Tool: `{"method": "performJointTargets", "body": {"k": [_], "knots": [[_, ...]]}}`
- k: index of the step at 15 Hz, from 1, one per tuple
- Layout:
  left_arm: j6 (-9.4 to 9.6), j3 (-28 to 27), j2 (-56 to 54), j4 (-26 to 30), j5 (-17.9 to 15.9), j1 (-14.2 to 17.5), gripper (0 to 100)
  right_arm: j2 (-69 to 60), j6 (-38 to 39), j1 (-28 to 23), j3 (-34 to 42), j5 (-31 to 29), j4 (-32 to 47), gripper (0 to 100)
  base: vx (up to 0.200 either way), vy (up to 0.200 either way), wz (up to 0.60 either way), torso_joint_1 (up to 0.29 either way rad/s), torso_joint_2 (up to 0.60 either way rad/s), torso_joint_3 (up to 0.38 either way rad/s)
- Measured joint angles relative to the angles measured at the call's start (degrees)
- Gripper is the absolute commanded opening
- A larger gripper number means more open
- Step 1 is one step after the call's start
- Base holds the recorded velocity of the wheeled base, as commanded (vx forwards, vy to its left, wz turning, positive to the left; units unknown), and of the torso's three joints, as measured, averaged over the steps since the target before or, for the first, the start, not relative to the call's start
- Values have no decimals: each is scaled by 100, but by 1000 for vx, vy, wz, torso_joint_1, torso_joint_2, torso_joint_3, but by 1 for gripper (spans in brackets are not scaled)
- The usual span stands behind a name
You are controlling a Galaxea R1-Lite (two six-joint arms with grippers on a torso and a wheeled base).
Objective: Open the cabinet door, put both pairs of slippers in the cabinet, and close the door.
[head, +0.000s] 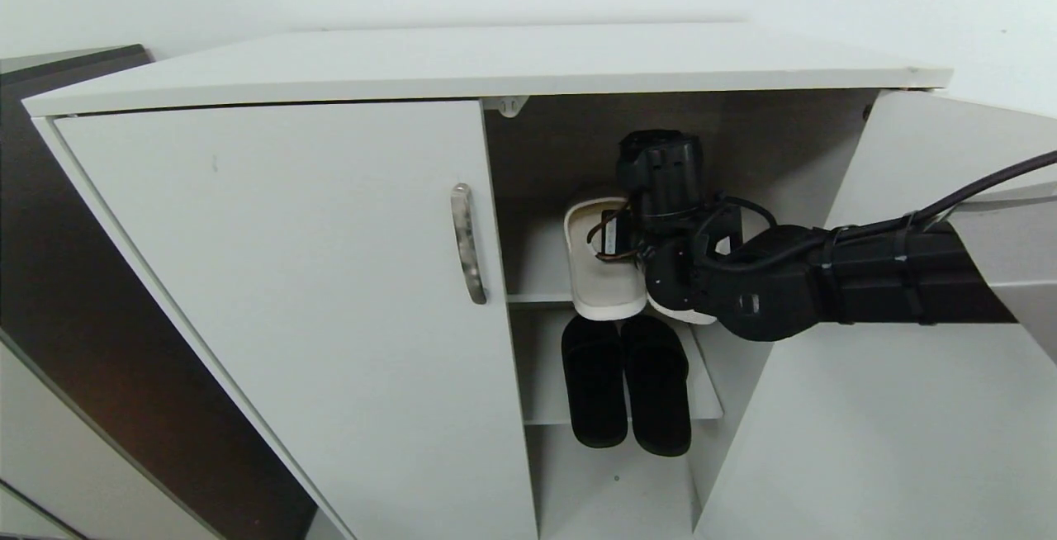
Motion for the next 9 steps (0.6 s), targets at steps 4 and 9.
{"method": "performJointTargets", "body": {"k": [4,9], "knots": [[-5,0,0,0,0,0,0,-116,15,85,208,-20,-9,100,0,0,0,0,0,0],[-2,0,0,0,0,0,0,-929,66,542,1389,-50,-258,100,0,0,0,0,0,0]]}}
